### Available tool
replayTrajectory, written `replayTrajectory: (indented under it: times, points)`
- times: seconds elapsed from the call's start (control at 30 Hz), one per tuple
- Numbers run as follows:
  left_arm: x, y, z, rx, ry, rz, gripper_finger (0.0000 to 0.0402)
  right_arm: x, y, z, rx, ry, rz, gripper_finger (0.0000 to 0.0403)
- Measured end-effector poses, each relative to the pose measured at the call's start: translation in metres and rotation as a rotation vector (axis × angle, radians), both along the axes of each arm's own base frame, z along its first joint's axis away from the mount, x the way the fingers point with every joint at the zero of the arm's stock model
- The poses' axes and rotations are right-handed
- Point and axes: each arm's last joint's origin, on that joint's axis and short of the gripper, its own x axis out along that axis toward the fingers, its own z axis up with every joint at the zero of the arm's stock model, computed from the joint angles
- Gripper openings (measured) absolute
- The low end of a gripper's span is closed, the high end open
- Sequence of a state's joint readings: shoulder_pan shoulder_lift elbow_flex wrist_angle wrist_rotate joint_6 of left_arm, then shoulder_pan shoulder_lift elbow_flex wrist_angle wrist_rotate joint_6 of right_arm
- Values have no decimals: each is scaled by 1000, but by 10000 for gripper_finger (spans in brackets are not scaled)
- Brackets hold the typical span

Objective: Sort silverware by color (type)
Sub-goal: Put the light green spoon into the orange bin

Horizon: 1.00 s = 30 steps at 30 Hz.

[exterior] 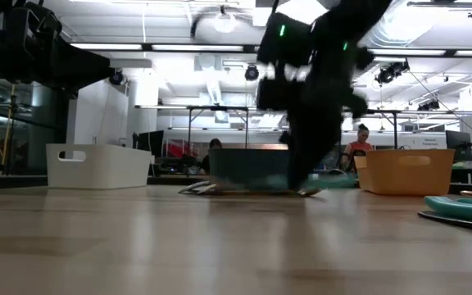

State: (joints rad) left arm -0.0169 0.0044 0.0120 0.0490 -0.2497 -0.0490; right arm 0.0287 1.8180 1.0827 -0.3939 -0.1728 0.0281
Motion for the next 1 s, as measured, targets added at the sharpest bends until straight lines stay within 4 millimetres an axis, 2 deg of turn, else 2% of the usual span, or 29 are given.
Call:
replayTrajectory:
  times: [0.07, 0.17, 0.37, 0.53, 0.63, 0.7, 1.0]
  points:
    - [0, 0, 0, 0, 0, 0, 145, -7, 9, 12, 5, -43, 4, 48]
    - [0, 0, 0, 0, 0, 0, 145, -27, 22, 17, -7, -42, -17, 48]
    - [0, 0, 0, 0, 0, 0, 145, -81, 43, 20, -14, -181, -167, 48]
    - [0, 0, 0, 0, 0, 0, 145, -110, 49, 31, -17, -548, -385, 48]
    - [0, 0, 0, 0, 0, 0, 145, -119, 50, 39, -6, -778, -494, 48]
    - [0, 0, 0, 0, 0, 0, 145, -122, 49, 41, 13, -865, -526, 48]
    - [0, 0, 0, 0, 0, 0, 145, -120, 45, 46, -1, -902, -538, 48]
